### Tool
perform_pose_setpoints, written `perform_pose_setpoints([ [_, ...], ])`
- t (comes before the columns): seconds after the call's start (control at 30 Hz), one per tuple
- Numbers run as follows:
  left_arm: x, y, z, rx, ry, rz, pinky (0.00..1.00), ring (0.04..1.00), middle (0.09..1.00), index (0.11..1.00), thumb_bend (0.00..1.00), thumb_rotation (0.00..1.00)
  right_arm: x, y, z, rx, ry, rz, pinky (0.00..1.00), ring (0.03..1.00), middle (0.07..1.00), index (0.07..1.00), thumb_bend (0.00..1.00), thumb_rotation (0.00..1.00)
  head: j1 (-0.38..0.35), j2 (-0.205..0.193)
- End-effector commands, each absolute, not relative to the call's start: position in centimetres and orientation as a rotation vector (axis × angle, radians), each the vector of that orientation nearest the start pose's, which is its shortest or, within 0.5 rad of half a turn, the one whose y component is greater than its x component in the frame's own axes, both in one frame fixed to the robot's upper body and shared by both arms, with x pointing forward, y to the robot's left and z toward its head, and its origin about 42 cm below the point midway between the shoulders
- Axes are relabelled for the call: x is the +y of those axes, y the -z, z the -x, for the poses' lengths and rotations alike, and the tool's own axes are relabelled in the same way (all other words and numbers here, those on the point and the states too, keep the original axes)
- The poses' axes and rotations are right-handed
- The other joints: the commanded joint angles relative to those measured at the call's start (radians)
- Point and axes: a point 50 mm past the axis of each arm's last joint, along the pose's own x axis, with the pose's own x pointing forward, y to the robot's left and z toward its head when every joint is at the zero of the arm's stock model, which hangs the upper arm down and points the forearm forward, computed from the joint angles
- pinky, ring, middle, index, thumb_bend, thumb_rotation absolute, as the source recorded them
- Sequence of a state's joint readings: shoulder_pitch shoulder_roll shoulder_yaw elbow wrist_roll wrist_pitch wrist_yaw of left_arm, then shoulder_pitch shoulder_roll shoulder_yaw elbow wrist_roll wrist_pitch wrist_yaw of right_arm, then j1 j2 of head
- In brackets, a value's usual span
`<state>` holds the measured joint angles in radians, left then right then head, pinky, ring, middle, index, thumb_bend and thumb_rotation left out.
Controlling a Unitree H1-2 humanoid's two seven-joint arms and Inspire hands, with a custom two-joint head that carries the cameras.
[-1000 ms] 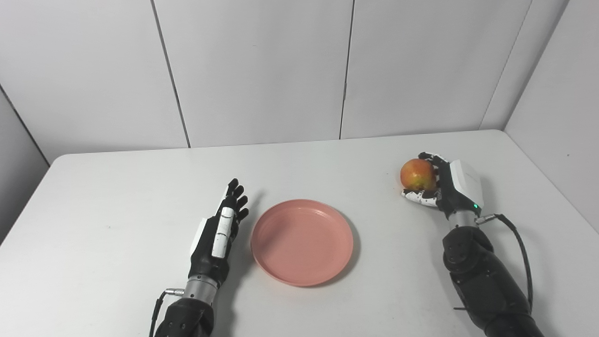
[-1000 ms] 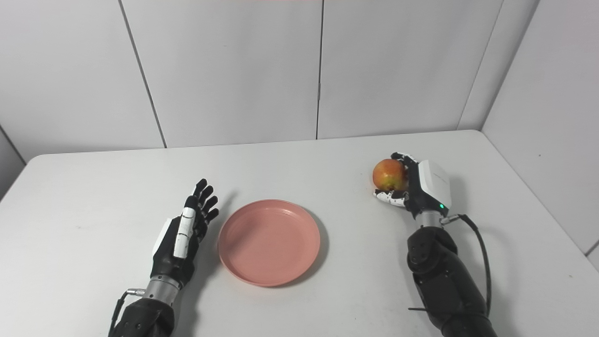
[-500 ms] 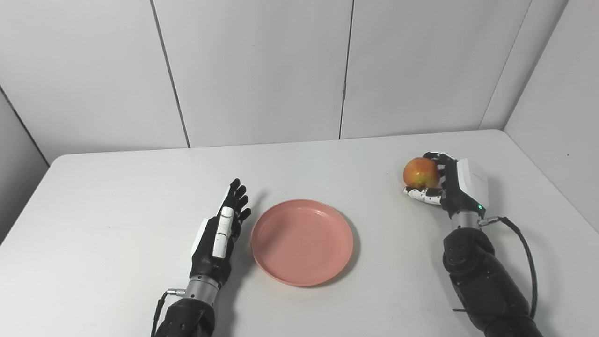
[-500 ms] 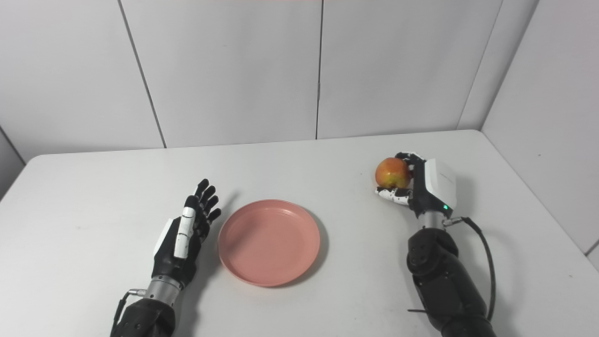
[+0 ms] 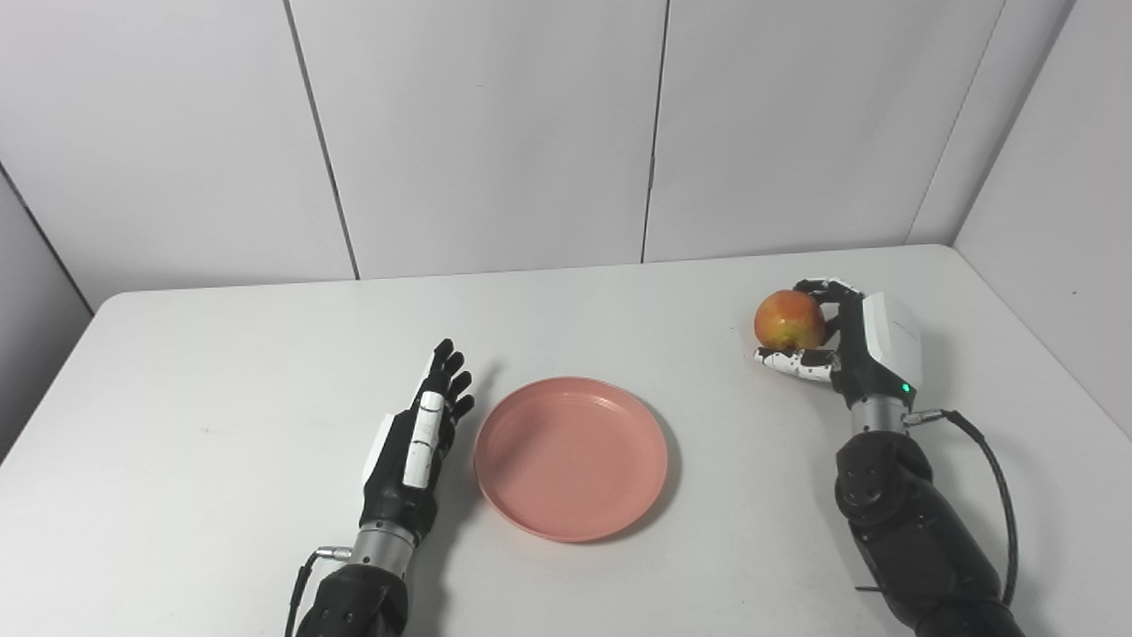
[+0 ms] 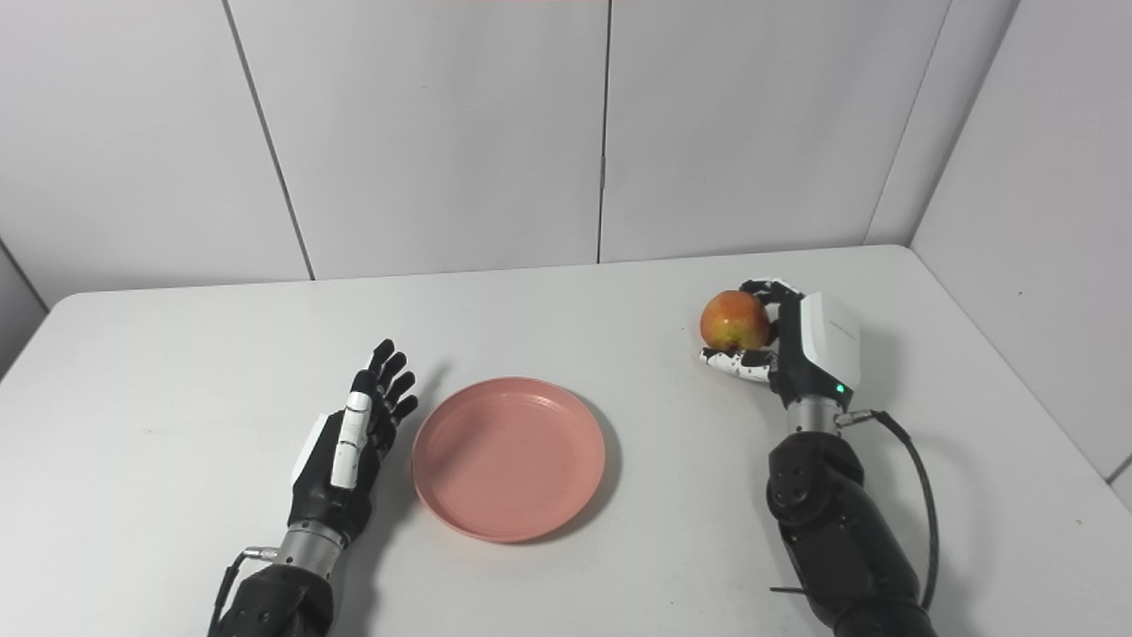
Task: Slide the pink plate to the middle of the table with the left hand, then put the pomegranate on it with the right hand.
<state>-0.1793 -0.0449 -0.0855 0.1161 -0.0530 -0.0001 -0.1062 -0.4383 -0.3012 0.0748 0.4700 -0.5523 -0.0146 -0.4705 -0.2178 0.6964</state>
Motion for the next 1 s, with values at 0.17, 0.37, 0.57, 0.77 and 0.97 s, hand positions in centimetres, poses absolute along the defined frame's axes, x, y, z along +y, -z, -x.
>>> perform_pose_setpoints([
  [0.17, 14.0, -13.6, -34.7, -0.128, 0.253, 0.098, 0.96, 0.985, 1.0, 1.0, 0.63, 1.0, -29.2, -19.1, -42.5, -0.42, 0.363, 0.755, 0.22, 0.312, 0.411, 0.52, 0.51, 0.0, 0.005, -0.002],
  [0.37, 13.6, -13.7, -35.0, -0.129, 0.256, 0.11, 0.97, 0.991, 1.0, 1.0, 0.62, 1.0, -28.2, -20.0, -41.8, -0.459, 0.319, 0.722, 0.26, 0.351, 0.435, 0.52, 0.52, 0.0, 0.011, -0.003],
  [0.57, 13.2, -13.5, -35.1, -0.13, 0.258, 0.087, 0.97, 0.994, 1.0, 1.0, 0.64, 1.0, -27.0, -20.5, -40.9, -0.473, 0.276, 0.689, 0.3, 0.391, 0.451, 0.514, 0.52, 0.0, 0.018, -0.01],
  [0.77, 12.9, -13.5, -35.2, -0.136, 0.262, 0.087, 0.99, 1.0, 1.0, 1.0, 0.64, 1.0, -25.4, -20.6, -40.2, -0.477, 0.212, 0.642, 0.27, 0.371, 0.446, 0.519, 0.52, 0.0, 0.021, -0.014],
  [0.97, 12.7, -13.6, -35.1, -0.134, 0.266, 0.058, 0.97, 0.999, 1.0, 1.0, 0.64, 1.0, -24.2, -20.4, -39.8, -0.499, 0.162, 0.621, 0.3, 0.394, 0.457, 0.511, 0.52, 0.0, 0.027, -0.017],
])
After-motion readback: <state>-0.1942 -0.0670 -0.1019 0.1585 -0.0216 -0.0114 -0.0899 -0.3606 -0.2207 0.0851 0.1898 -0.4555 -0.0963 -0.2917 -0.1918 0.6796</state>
